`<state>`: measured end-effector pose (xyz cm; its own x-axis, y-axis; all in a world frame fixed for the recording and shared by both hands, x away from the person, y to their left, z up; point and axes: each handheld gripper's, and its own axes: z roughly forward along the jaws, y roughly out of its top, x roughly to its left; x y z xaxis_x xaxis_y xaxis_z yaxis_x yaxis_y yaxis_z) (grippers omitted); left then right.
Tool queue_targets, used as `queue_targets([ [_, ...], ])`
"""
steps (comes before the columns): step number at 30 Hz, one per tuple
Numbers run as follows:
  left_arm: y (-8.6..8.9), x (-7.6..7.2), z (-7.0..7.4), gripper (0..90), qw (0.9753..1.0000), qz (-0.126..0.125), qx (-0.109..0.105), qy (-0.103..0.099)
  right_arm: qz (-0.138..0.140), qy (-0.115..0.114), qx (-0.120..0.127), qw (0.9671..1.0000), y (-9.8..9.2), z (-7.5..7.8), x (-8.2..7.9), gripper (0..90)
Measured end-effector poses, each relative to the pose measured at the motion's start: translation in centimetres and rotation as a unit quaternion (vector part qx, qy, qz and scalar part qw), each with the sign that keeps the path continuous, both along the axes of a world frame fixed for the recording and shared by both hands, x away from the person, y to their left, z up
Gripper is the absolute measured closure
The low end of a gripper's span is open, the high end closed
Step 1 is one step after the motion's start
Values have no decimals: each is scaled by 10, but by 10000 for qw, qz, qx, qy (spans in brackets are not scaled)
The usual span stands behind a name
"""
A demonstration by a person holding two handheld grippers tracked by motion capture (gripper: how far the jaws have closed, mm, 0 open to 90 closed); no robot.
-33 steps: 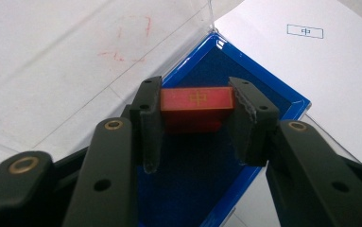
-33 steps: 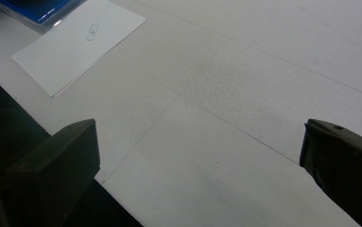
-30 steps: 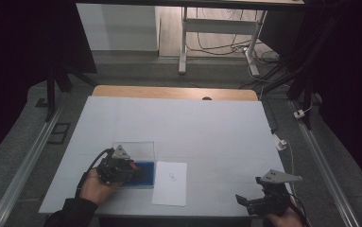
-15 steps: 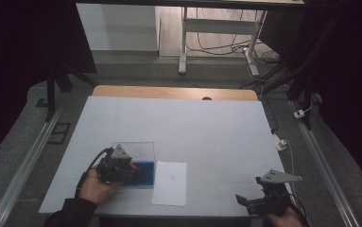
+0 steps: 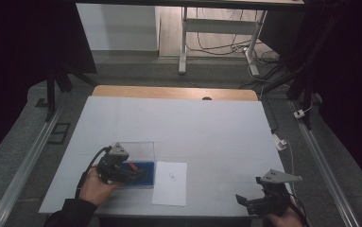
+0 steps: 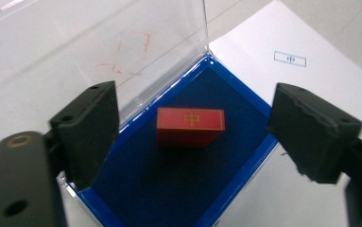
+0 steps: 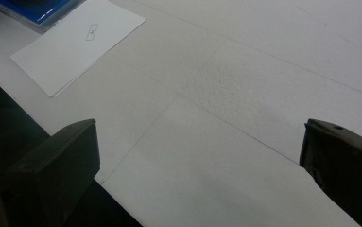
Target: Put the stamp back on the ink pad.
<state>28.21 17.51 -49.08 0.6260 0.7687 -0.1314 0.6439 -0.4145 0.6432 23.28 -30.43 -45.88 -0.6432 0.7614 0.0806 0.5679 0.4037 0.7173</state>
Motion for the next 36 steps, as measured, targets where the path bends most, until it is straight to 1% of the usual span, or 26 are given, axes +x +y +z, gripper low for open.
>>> queue_targets([
  [1, 1, 0, 0, 144, 10000, 5, -17, 23, 1, -2, -1, 10000, 0, 0, 0, 0],
  [2, 1, 0, 1, 109, 10000, 39, -59, 37, 0, -2, -1, 10000, 0, 0, 0, 0],
  [4, 3, 0, 1, 51, 9999, 30, -126, 62, -1, -1, 1, 10000, 0, 0, 0, 0],
  [7, 4, 1, 1, 0, 9996, 5, -265, 99, 1, 1, 0, 10000, 0, 0, 0, 0],
  [8, 5, 0, 1, 0, 9995, 20, -289, 97, 2, 0, -1, 10000, 0, 0, 0, 0],
  [10, 6, 0, 2, 0, 9991, 2, -421, 72, 0, 3, 2, 10000, 0, 0, 0, 0],
  [13, 7, -2, 4, 0, 9991, -45, -409, 29, -5, 0, 1, 10000, 0, 0, 0, 0],
  [15, 7, -2, 4, 0, 9993, -89, -375, -21, -3, -2, 7, 10000, 0, 0, 0, 0],
  [18, 8, -3, 5, 0, 9991, -135, -387, -108, -7, 0, 5, 10000, 0, 0, 0, 0],
  [22, 11, -5, 7, 0, 9979, -169, -604, -155, -15, 1, 8, 10000, 0, 0, 0, 0],
  [24, 13, -6, 10, 0, 9974, -163, -663, -237, -15, 2, 17, 10000, 0, 0, 0, 0],
  [27, 16, -8, 13, 0, 9969, -151, -720, -273, -13, 0, 13, 10000, 0, 0, 0, 0],
  [33, 20, -15, 19, 0, 9971, -86, -685, -335, -27, 5, 34, 10000, -1, 0, 0, 0],
  [36, 22, -20, 22, 0, 9967, -76, -710, -383, -32, 17, 62, 10000, -1, 0, 0, 0],
])
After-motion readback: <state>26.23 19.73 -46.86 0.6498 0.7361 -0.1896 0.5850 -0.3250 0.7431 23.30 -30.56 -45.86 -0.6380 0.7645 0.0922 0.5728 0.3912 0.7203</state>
